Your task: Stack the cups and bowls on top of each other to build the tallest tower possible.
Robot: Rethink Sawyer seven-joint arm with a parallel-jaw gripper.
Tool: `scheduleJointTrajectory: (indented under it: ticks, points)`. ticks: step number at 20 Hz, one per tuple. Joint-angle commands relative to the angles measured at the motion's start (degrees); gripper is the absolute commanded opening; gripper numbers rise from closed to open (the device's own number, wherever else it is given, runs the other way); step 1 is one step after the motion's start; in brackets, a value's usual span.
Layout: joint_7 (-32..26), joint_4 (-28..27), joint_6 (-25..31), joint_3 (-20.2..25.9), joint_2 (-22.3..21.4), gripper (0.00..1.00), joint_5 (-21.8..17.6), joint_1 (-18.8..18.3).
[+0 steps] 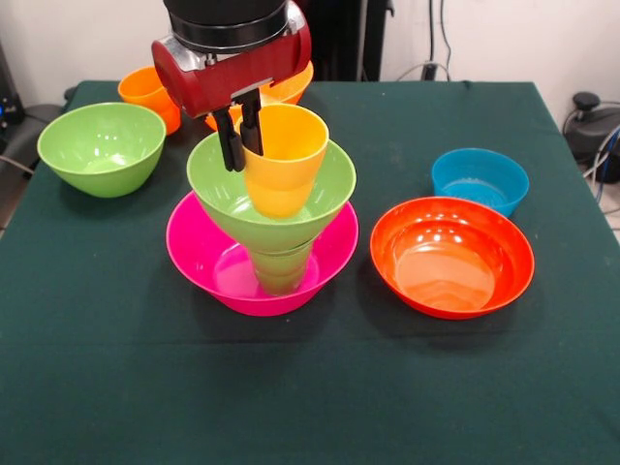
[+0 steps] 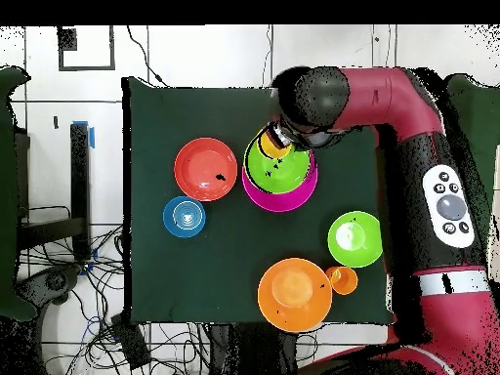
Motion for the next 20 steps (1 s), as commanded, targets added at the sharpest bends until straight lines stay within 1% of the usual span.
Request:
scheduleJointTrajectory:
  ticks: [1,11,20]
  points:
    - [-5.3,4.1,-2.3,-3.1,1.0,0.00,-3.0,1.0]
    - [-5.2,4.0,-3.5,-3.0,1.5,0.00,-3.2,0.9]
    - [-5.5,4.3,-3.3,-3.0,1.6,0.00,-3.1,0.5]
